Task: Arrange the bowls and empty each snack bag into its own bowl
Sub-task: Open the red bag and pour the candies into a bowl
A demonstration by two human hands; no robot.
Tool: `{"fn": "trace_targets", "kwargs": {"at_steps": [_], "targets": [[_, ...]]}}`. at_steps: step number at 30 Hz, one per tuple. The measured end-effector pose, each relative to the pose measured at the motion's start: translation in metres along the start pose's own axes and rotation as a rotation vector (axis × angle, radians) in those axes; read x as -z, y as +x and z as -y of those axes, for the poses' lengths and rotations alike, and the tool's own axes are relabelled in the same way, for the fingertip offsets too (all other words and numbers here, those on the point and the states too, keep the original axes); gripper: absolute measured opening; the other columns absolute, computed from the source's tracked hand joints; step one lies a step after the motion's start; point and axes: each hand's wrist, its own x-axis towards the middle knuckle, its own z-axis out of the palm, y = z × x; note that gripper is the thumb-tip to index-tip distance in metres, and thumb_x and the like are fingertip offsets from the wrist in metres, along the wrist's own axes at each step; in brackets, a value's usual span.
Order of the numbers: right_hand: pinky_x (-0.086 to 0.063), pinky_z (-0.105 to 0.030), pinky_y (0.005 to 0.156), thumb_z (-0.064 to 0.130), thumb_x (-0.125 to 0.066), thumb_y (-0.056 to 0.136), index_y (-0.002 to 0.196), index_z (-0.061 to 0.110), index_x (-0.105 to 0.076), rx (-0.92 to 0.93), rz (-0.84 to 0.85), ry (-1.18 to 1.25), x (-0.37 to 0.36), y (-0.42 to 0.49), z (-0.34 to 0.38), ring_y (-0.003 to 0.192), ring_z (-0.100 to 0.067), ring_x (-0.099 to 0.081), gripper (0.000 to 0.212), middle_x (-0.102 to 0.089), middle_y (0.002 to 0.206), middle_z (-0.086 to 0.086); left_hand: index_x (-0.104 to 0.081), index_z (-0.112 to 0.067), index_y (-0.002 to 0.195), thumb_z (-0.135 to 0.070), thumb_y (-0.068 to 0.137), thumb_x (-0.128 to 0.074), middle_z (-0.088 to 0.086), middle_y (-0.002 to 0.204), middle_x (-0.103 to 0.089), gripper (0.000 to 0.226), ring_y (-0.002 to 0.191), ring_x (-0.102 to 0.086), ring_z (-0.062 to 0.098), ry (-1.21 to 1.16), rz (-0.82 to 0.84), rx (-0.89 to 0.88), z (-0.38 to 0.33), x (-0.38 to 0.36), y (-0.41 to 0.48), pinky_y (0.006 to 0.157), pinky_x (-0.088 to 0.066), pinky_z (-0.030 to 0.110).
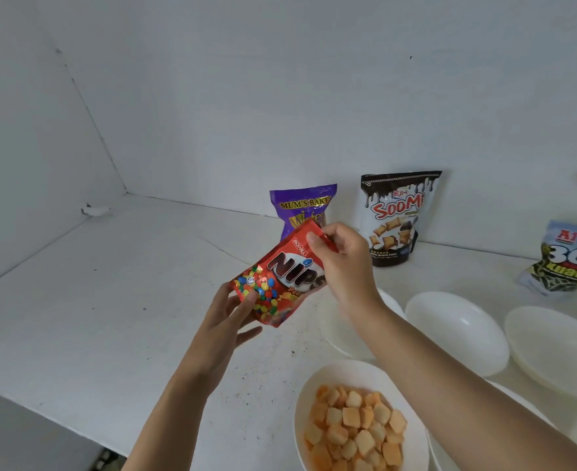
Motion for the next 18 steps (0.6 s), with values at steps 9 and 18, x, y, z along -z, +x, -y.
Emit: {"fn": "trace_targets", "kwargs": {"at_steps": [9,18], "targets": [[-0.061,-0.023,0.063,0.016,-0.068,0.095,0.117,0.027,-0.049,-0.086,-0.020,0.037,0.049,0.000,-0.007,0.079,-0.008,-0.075,0.032,-0.075,0.094,0.001,-0.038,-0.059,0.123,-0.027,0.100,-0.057,0.006,0.126,-0.058,0.043,0.108,-0.070,0.033,-0.144,0.006,-0.079,0.007,-0.045,0.020,0.087,-0.060,0.055],[-0.064,-0.046,0.075,0.015,-0.067,0.095,0.107,0.031,-0.058,-0.062,0.000,0.099,0.072,0.009,-0.019,0.098,-0.024,-0.074,0.022,-0.073,0.104,-0.005,-0.051,-0.045,0.116,-0.022,0.105,-0.047,-0.011,0.128,-0.051,0.026,0.112,-0.064,0.025,0.109,0.049,-0.190,-0.019,-0.051,0.034,0.081,-0.064,0.041]]}}
